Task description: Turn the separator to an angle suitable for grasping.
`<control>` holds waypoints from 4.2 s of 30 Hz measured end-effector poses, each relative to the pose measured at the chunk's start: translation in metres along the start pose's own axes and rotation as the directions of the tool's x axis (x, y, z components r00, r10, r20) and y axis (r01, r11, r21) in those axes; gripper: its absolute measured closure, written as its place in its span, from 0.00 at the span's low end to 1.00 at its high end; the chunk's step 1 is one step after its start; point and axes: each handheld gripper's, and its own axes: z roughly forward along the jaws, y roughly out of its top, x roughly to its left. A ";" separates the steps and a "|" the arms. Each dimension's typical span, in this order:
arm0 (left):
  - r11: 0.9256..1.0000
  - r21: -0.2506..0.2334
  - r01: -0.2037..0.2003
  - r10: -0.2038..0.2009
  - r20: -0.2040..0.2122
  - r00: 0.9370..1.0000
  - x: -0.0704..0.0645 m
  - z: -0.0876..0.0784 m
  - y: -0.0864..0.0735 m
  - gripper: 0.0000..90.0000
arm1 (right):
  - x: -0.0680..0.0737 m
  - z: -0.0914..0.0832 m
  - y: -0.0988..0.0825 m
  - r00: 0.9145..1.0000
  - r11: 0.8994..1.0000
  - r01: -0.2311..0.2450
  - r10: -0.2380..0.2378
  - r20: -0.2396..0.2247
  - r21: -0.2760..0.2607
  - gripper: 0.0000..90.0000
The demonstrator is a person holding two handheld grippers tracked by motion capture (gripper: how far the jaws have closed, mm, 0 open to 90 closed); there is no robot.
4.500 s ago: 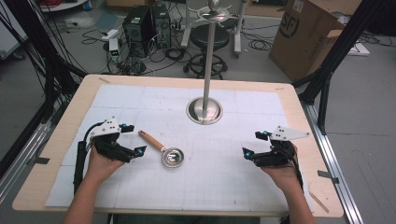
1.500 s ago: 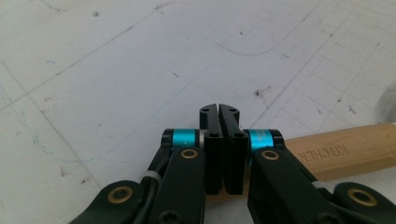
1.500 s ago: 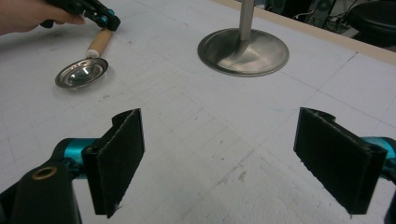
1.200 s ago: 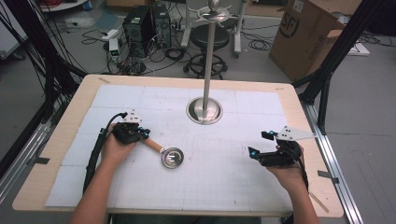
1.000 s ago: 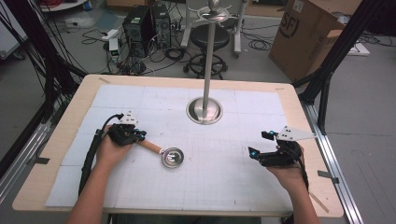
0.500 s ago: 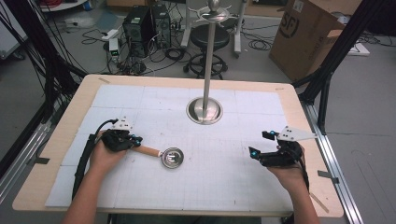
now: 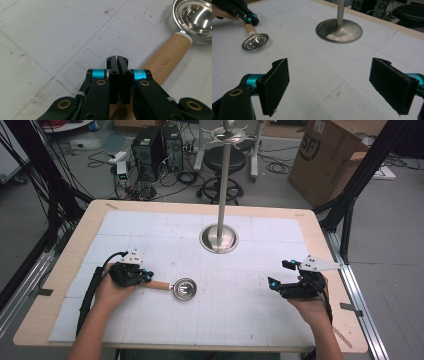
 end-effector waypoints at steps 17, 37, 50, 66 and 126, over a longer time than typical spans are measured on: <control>1.000 -0.006 -0.027 0.027 0.053 0.998 -0.012 -0.007 0.003 0.91 | 0.000 0.001 0.000 1.000 1.000 0.003 -0.003 0.000 0.006 0.17; 0.995 -0.085 -0.054 0.065 0.126 0.990 -0.019 -0.017 0.016 0.39 | 0.000 0.004 -0.002 1.000 1.000 0.001 -0.001 -0.003 0.022 0.17; 0.987 0.016 -0.161 0.157 0.149 0.976 -0.033 -0.005 0.029 0.38 | 0.001 0.007 -0.002 1.000 0.999 0.011 -0.011 -0.007 0.032 0.17; 0.956 0.150 -0.252 0.222 0.196 0.955 -0.043 0.013 0.031 0.58 | 0.002 0.009 -0.003 1.000 0.999 0.014 -0.014 -0.011 0.043 0.17; 0.905 0.152 -0.397 0.345 0.285 0.894 -0.105 0.096 0.124 0.76 | 0.003 0.011 0.000 1.000 0.999 0.014 -0.013 -0.024 0.031 0.17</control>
